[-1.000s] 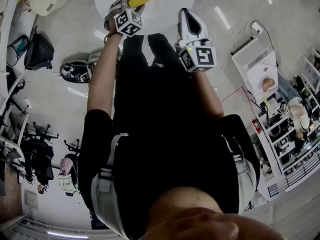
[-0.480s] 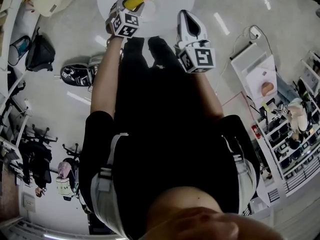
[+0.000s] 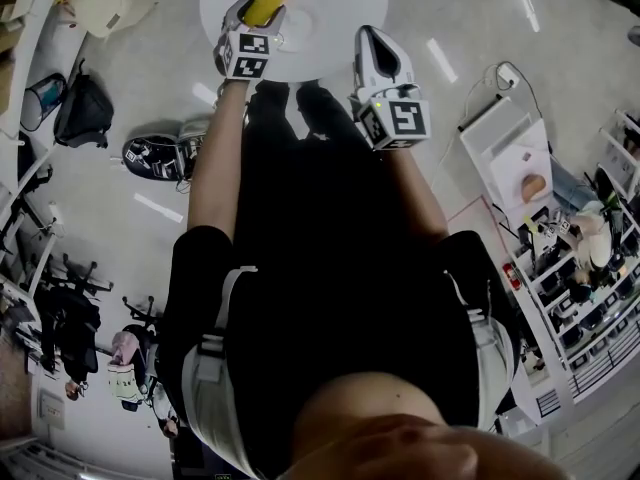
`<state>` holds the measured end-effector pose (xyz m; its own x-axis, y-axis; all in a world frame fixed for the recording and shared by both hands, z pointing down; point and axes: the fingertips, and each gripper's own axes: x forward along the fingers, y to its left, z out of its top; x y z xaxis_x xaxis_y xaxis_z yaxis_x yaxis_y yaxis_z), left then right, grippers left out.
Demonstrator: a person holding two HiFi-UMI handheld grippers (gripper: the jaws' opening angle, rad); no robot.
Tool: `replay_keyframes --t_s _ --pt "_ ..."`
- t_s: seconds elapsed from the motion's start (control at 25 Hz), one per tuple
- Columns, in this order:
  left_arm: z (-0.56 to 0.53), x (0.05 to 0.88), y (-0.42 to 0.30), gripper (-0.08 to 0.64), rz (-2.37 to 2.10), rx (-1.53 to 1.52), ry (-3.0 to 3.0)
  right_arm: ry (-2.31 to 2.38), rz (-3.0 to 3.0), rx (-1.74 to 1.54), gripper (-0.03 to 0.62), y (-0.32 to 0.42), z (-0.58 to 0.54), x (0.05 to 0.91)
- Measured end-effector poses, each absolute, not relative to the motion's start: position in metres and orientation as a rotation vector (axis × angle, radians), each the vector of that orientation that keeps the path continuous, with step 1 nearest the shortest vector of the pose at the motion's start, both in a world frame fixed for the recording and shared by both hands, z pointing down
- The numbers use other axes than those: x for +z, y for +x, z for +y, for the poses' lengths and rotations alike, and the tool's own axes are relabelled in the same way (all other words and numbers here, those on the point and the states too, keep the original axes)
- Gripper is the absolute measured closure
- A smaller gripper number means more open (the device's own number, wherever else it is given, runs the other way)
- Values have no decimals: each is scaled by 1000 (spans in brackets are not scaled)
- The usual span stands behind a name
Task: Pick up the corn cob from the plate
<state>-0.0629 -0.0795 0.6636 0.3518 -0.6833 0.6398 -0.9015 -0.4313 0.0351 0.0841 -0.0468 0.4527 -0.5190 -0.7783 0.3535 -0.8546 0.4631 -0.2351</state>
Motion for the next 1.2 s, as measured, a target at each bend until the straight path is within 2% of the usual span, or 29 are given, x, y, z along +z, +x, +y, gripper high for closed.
replay_keyframes --t_s 1.2 --pt "-86 573 -109 293 -1671 414 2120 1311 -2652 463 584 67 -41 423"
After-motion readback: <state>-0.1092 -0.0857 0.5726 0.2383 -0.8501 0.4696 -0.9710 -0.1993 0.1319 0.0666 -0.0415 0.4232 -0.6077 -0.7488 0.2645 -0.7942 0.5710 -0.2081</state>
